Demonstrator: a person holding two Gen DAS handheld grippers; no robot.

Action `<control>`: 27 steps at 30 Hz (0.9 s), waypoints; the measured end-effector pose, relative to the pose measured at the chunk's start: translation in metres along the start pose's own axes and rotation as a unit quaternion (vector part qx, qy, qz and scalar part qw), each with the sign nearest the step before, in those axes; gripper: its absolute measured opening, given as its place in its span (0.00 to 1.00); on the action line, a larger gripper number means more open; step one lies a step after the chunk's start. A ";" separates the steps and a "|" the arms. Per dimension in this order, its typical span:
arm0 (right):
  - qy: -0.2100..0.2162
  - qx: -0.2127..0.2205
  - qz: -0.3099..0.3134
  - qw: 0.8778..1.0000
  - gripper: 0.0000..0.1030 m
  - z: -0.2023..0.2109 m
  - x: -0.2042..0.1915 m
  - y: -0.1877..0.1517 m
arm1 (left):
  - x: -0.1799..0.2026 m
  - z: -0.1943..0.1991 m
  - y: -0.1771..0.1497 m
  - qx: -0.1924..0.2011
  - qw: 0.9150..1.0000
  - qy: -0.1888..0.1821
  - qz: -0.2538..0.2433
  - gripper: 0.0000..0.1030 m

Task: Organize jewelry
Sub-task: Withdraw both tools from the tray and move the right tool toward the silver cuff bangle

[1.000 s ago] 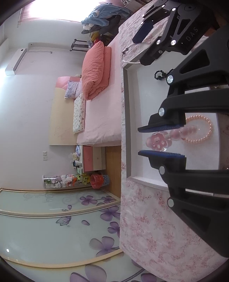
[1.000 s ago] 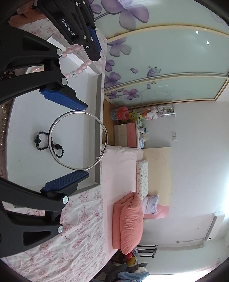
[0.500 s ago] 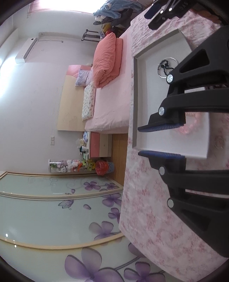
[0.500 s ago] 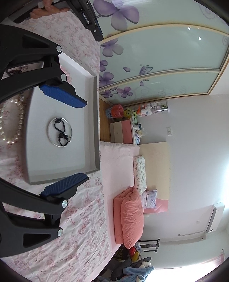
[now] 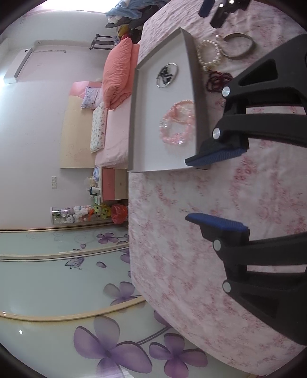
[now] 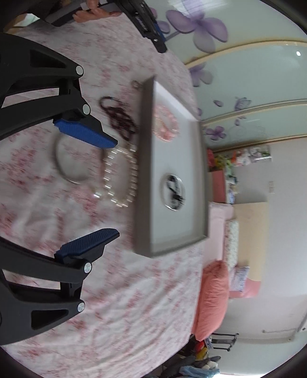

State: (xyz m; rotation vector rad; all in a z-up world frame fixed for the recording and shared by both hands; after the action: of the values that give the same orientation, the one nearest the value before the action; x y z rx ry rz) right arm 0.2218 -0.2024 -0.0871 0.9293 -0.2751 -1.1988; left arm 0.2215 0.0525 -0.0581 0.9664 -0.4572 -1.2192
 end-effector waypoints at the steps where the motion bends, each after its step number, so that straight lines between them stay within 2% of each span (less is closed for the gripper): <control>1: -0.001 -0.009 0.000 1.000 0.69 -0.002 -0.003 -0.007 | -0.001 -0.001 -0.004 -0.004 1.000 0.000 -0.001 0.42; 6: -0.004 -0.049 0.002 0.999 0.74 -0.012 -0.018 -0.025 | -0.006 -0.006 -0.014 -0.020 1.000 0.000 0.000 0.47; 13: -0.020 -0.085 -0.008 0.996 0.74 -0.027 -0.025 -0.035 | -0.004 -0.005 -0.016 -0.023 1.000 -0.004 -0.003 0.53; 27: -0.037 -0.088 -0.002 0.995 0.73 -0.042 -0.032 -0.030 | 0.003 -0.007 -0.021 -0.034 0.999 -0.010 -0.012 0.54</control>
State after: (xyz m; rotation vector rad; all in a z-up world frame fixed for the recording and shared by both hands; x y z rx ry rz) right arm 0.2158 -0.1563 -0.1261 0.7337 -0.2226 -1.2428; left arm 0.2161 0.0512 -0.0793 0.9055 -0.4188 -1.2585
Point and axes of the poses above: each gripper's, at about its wrist camera, not at the fingertips, and z roughly against the way its jaws point, x to its right, y to its top, the point moved 7 cm from there along -z, roughly the way its jaws point, and after that the axes turned 15 degrees about y, right-handed, at the moved point
